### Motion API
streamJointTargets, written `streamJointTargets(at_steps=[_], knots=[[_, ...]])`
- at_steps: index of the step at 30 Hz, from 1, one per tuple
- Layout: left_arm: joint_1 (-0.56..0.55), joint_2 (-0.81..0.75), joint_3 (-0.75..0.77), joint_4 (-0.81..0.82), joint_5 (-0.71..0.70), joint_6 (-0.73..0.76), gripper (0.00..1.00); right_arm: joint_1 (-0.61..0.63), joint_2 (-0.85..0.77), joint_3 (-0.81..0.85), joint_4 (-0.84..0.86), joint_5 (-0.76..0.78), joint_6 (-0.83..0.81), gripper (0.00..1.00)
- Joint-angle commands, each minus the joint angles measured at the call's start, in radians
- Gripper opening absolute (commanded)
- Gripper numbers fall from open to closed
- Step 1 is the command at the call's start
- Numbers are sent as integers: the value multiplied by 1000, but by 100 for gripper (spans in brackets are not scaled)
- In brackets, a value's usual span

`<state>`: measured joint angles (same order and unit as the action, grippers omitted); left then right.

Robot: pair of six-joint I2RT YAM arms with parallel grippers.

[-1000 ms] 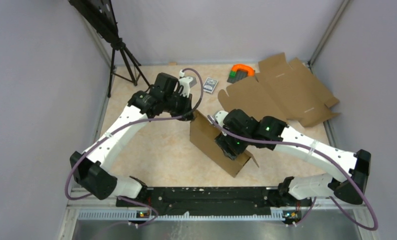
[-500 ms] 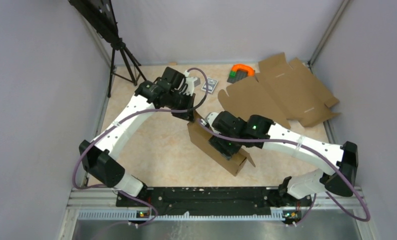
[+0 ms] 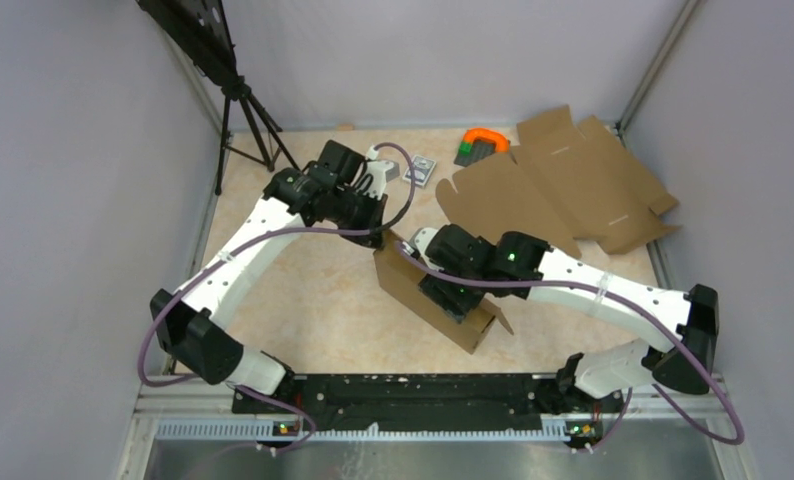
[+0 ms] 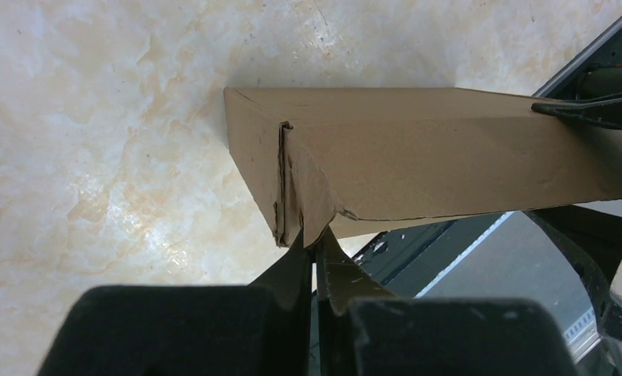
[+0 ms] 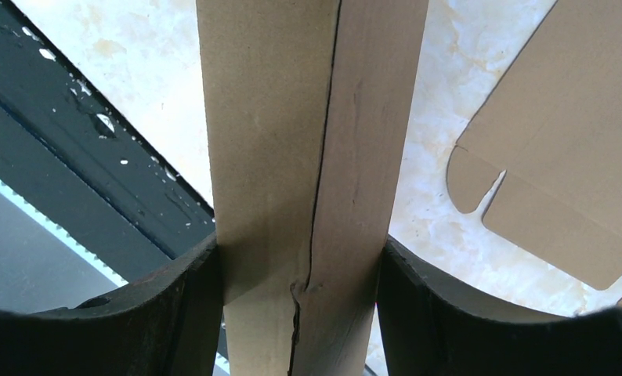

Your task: Fold the paper box

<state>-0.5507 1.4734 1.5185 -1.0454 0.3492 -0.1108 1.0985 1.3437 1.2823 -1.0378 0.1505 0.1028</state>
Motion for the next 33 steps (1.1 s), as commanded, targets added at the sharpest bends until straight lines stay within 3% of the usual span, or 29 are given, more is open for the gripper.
streamJointTargets(at_steps=[1, 21, 33], knots=[[-7, -52, -27, 43, 24, 33, 0, 14, -25, -12, -7, -8, -18, 57], [-9, -74, -92, 61, 35, 76, 0, 15, -5, -13, -4, -26, -23, 58], [-30, -149, -156, 129, -71, 141, 0, 14, 0, -10, -2, -38, -26, 58]])
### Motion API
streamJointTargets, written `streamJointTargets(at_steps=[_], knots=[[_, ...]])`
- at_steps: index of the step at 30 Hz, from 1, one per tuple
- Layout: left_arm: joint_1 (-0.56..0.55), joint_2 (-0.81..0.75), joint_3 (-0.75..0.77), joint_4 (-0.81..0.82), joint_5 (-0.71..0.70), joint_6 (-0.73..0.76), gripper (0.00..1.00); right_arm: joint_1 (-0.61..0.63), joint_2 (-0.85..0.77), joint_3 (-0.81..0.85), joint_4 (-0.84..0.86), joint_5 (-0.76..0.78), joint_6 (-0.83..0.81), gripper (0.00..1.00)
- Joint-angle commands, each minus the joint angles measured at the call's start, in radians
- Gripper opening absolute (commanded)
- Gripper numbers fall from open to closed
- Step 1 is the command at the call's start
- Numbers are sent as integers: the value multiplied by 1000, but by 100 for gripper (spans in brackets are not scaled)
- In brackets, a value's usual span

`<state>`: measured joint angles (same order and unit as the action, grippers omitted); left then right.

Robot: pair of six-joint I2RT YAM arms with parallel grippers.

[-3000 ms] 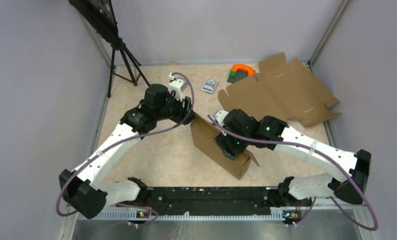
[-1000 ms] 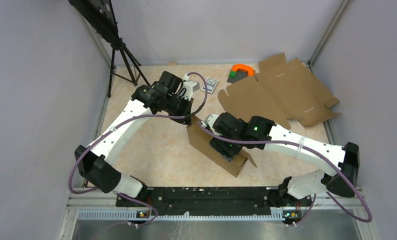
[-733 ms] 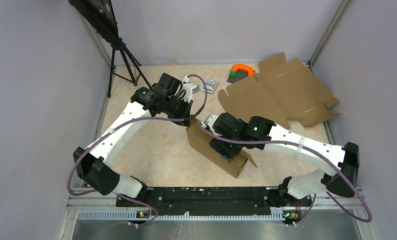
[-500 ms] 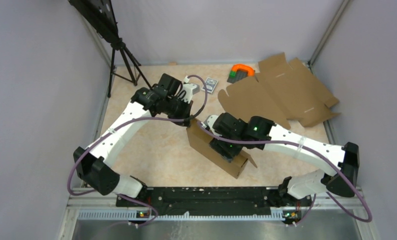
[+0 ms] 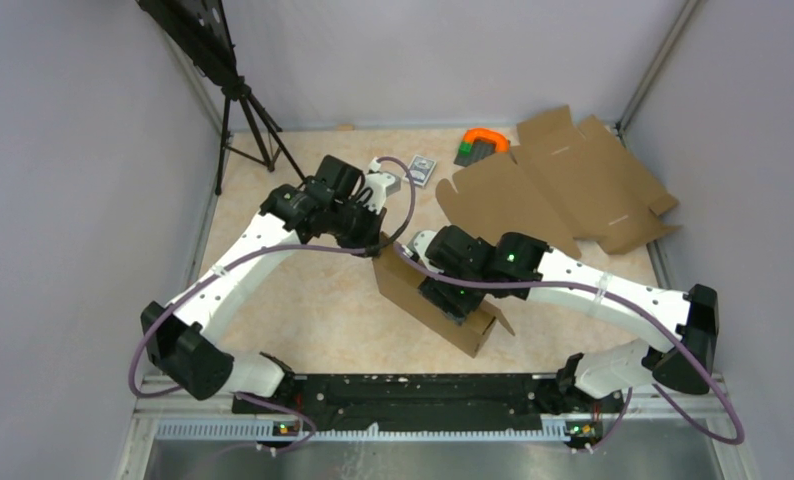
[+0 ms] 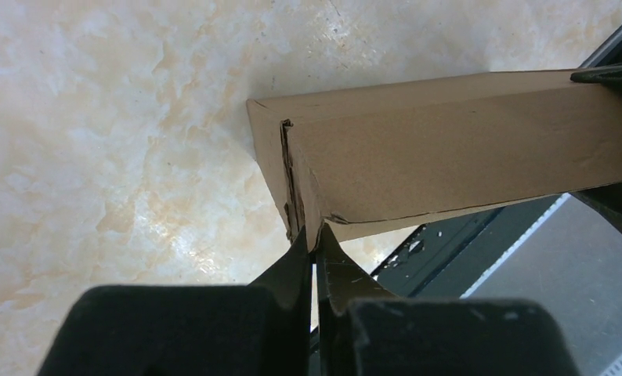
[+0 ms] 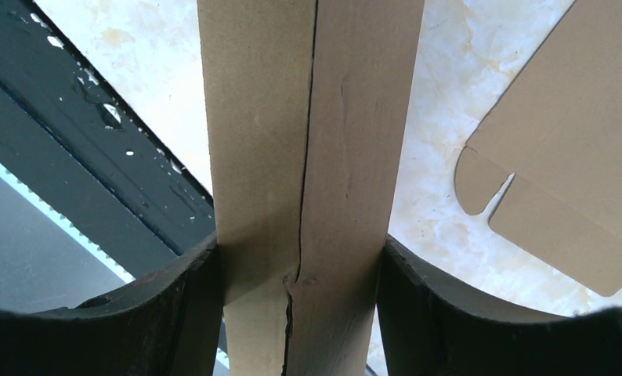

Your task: Fold the paper box

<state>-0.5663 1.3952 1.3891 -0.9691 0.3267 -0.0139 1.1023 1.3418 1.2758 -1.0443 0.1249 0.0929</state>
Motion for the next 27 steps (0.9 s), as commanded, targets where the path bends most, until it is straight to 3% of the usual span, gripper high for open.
streamJointTargets(at_steps=[1, 19, 27], knots=[[-14, -83, -31, 67, -56, 49, 0, 11, 4, -3, 6, -15, -15, 58], [-14, -69, -30, 71, 33, 21, 0, 10, 18, -2, -3, -18, -13, 58], [-14, -55, -42, 51, -30, 26, 0, 11, 13, -3, -4, -25, -11, 58]])
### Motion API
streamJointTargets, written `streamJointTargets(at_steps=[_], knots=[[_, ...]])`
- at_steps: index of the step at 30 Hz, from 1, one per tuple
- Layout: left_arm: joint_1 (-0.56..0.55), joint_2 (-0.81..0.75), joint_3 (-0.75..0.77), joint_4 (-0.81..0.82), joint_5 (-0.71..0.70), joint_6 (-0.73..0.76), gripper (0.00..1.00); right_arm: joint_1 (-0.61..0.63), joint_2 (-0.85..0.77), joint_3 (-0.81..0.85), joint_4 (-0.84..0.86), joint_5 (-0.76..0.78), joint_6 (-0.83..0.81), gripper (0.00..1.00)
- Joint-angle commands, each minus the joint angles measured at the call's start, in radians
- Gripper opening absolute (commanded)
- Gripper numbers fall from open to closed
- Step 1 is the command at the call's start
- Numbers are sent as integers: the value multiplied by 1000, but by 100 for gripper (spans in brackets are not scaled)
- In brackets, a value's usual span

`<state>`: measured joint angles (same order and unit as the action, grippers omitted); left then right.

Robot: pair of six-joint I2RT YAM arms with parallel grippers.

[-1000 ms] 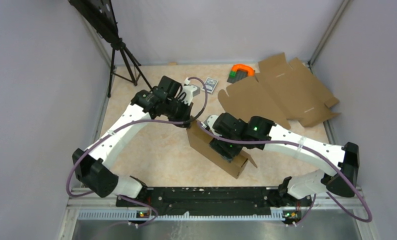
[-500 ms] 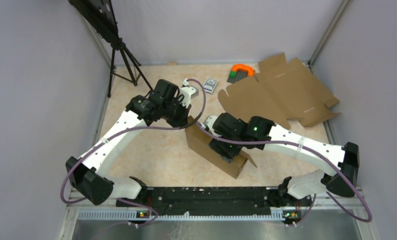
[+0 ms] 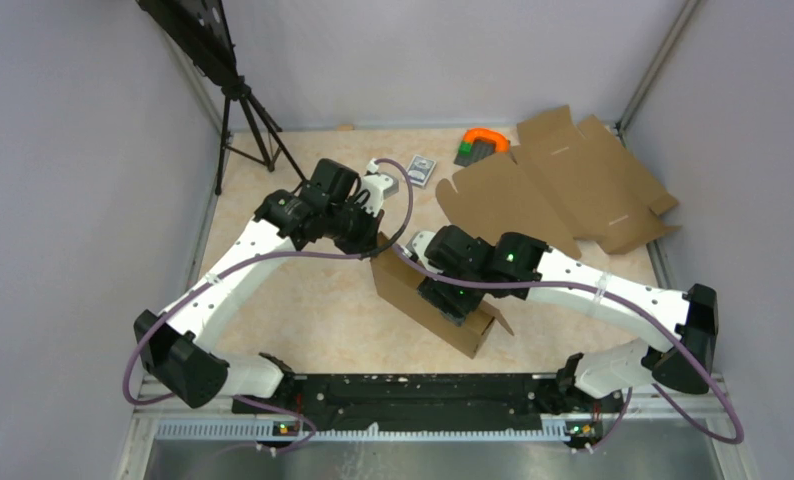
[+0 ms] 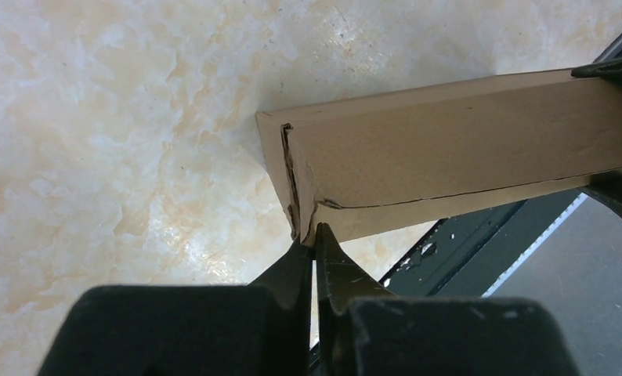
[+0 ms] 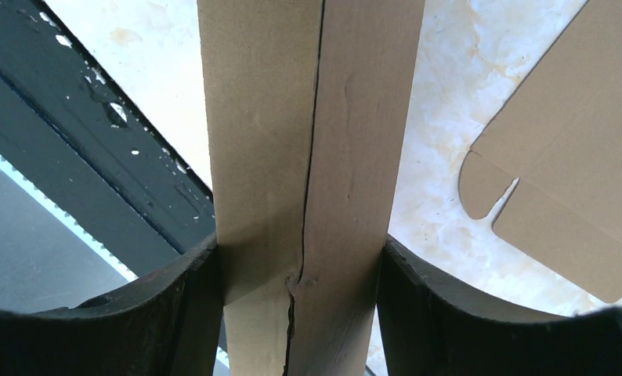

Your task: Fold the paper box

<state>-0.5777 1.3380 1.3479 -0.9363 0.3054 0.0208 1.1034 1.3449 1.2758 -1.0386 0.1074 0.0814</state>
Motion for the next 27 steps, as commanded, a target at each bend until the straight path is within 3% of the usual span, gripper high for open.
streamJointTargets(at_steps=[1, 6, 16, 27], knots=[[-3, 1, -2, 20, -18, -6, 0, 10, 10, -4, -9, -9, 1, 58], [-3, -14, 1, 35, -54, -4, 0, 9, 8, -10, -9, -15, -2, 58], [-3, -4, -17, 39, 37, -18, 0, 9, 10, -10, -10, -15, -2, 58], [-2, -15, -23, 37, -55, -28, 0, 9, 9, -7, -12, -21, -2, 58]])
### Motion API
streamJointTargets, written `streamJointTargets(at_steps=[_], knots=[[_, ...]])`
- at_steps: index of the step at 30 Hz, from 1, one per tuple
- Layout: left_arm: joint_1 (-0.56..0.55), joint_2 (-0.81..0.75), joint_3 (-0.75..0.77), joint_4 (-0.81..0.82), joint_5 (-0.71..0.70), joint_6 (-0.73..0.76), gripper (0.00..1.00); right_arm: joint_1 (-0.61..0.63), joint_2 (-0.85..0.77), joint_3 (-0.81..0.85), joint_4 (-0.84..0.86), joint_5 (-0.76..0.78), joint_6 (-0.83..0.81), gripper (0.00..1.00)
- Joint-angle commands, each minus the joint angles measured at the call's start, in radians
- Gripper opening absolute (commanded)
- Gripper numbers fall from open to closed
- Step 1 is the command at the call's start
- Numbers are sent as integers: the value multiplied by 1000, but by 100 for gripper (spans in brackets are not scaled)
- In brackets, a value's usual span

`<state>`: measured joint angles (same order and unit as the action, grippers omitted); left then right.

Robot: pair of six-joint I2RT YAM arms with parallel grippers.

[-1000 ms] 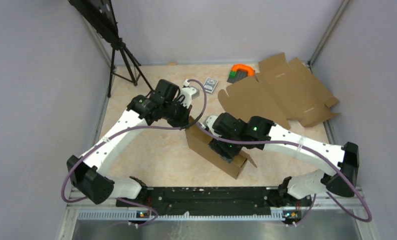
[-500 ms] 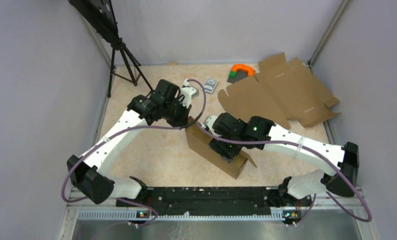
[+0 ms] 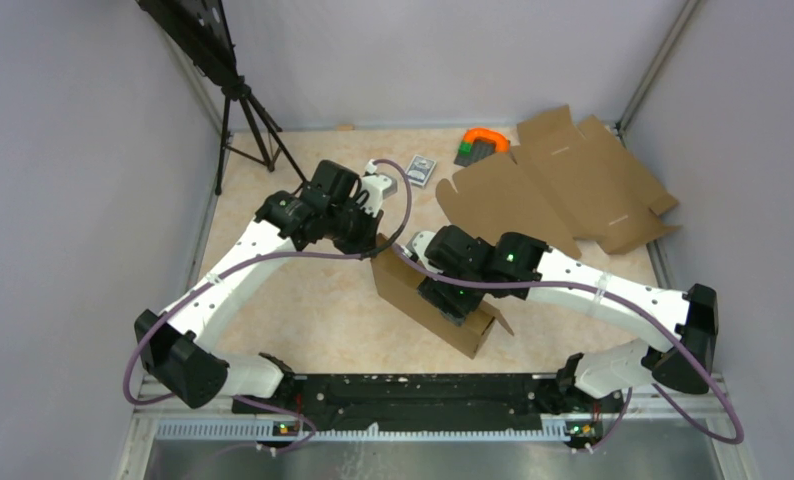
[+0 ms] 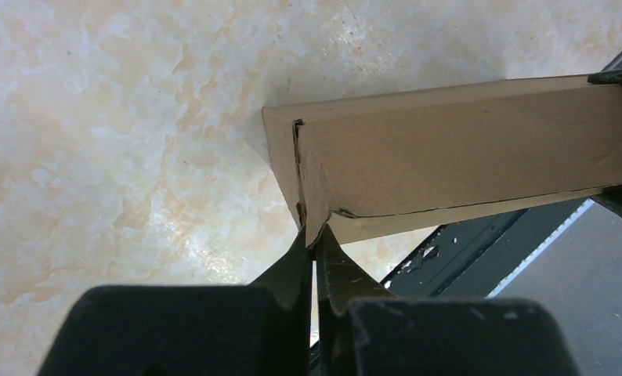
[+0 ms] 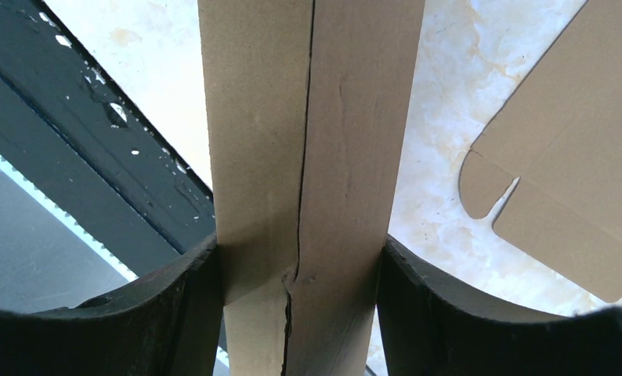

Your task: Fold the paper box

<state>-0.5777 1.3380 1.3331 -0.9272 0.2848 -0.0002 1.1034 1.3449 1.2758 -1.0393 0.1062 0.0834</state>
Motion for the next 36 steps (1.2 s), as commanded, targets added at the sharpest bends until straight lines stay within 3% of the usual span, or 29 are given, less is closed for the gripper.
streamJointTargets(at_steps=[1, 30, 31, 34, 36], knots=[[-3, -21, -8, 34, -38, -7, 0, 10, 10, -8, -10, -20, -4, 58], [-3, -107, -147, 113, -11, 4, 0, 10, 38, 9, -12, -28, -8, 58], [-2, -113, -153, 118, -16, 4, 2, 10, 39, 10, -12, -29, -9, 58], [-2, -138, -153, 137, -50, -38, 25, 9, 39, 8, -13, -37, -10, 58], [-2, -159, -147, 159, -60, -58, 34, 9, 39, 8, -14, -39, -12, 58]])
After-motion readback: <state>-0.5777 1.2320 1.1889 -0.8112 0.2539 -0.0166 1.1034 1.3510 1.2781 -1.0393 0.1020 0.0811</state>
